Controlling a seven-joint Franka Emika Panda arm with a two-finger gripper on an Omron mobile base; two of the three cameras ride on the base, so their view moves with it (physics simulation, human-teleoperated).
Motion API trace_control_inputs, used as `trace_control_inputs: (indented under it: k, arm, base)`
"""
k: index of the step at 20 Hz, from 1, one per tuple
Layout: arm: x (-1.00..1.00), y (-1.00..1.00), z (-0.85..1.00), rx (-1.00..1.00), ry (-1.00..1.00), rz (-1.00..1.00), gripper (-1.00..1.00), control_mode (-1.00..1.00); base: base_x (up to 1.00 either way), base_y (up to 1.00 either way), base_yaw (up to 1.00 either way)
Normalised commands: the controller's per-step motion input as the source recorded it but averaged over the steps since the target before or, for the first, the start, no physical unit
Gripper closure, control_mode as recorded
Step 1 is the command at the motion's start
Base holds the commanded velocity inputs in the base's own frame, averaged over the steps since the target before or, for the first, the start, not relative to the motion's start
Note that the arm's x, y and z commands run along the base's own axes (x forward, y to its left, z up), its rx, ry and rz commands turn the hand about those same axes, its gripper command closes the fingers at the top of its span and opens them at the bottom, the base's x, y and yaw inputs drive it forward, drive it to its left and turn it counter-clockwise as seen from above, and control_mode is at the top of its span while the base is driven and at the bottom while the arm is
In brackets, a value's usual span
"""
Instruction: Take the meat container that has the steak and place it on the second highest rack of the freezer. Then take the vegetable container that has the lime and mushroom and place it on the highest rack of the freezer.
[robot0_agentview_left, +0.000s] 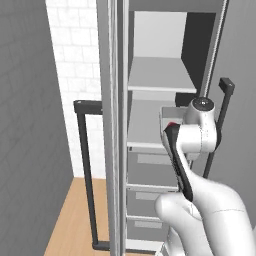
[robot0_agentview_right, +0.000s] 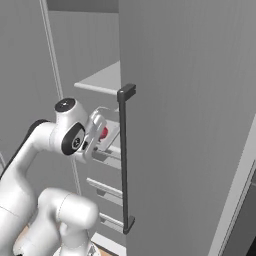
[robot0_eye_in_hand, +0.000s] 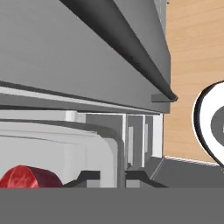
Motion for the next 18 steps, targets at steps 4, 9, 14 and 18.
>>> trace_control_inputs:
  k: [4, 9, 14, 18]
  arm:
    - [0.21, 0.0, -0.51, 0.0, 0.0, 0.0, 1.0, -1.0]
    - [0.33, 0.0, -0.13, 0.0, 0.0, 0.0, 1.0, -1.0]
    - [0.67, 0.0, 0.0, 0.0, 0.01, -0.01, 1.0, -1.0]
    - [0.78, -0.02, 0.0, 0.0, 0.03, -0.01, 1.0, -1.0]
  base:
    - [0.0, 0.0, 0.0]
    - [0.0, 0.0, 0.0]
    - [0.0, 0.0, 0.0]
    - [0.0, 0.0, 0.0]
